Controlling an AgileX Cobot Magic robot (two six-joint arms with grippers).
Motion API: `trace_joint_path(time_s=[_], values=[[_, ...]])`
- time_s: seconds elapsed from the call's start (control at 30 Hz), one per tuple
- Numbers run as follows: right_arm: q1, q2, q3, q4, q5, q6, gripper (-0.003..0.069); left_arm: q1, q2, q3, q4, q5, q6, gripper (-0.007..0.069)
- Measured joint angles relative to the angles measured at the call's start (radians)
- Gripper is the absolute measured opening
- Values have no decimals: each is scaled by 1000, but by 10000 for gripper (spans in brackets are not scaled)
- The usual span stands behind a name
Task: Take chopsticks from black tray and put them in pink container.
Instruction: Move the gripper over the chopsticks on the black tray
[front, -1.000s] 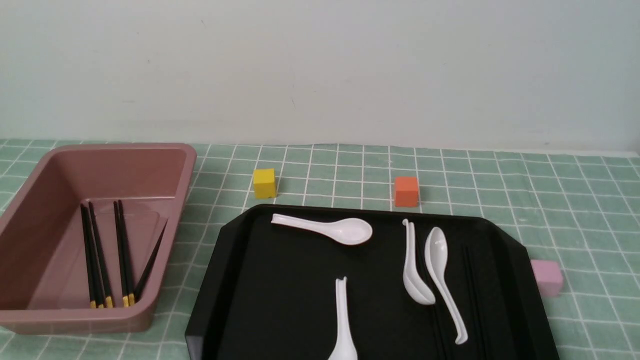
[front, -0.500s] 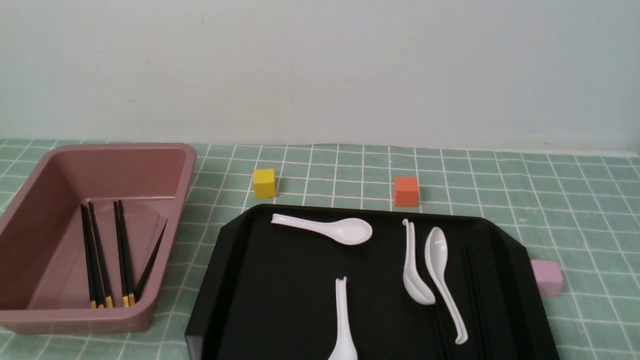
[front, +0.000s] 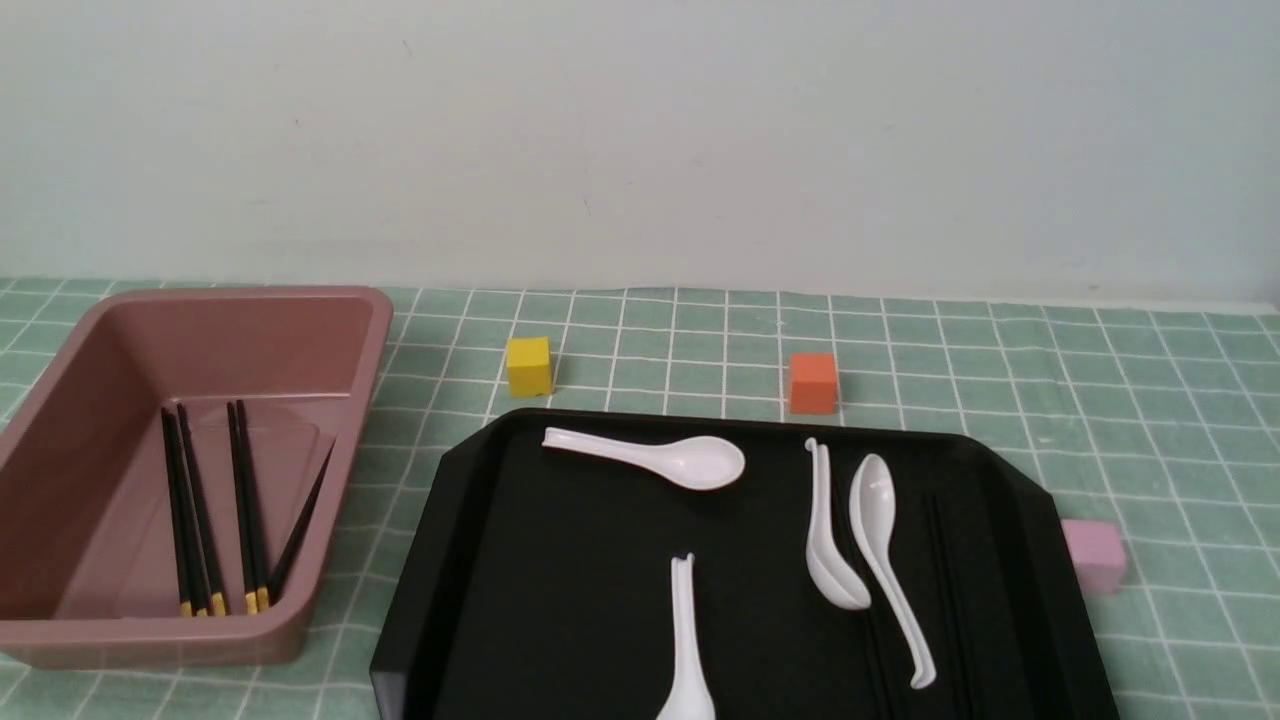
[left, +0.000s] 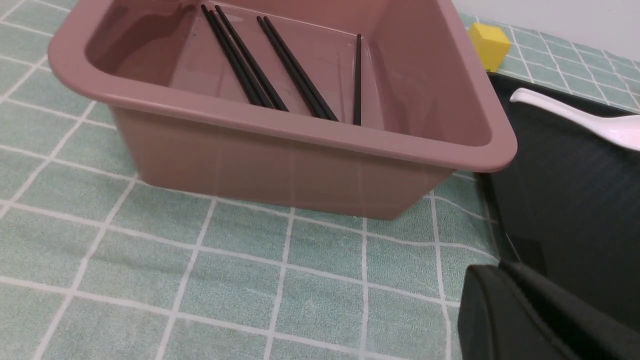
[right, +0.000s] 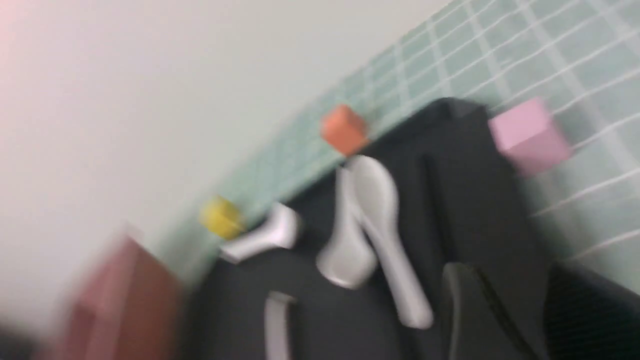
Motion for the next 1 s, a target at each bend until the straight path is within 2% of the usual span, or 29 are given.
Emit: trace_joint_path(time_s=[0.13, 0.33, 0.47, 0.57, 0.63, 0.67, 0.73, 0.9, 1.0], values=[[0, 0, 0, 123, -68, 31, 240, 0, 0, 0, 0, 0, 0, 18], [0, 0, -1, 167, -143, 36, 240, 0, 0, 0, 0, 0, 0, 18], [0, 10, -113, 152, -224, -78, 216, 0, 0, 0, 0, 0, 0, 18], [0, 103, -283, 114, -221, -245, 137, 0, 0, 0, 0, 0, 0, 18], [0, 200, -395, 83, -150, -369, 77, 0, 0, 0, 0, 0, 0, 18], [0, 238, -432, 72, -112, -392, 57, 0, 0, 0, 0, 0, 0, 18], [0, 393, -560, 35, 61, -491, 0, 0, 0, 0, 0, 0, 0, 18], [0, 817, -771, 8, 519, -529, 1, 0, 0, 0, 0, 0, 0, 18], [3, 1042, -813, 37, 662, -562, 10, 0, 0, 0, 0, 0, 0, 18]])
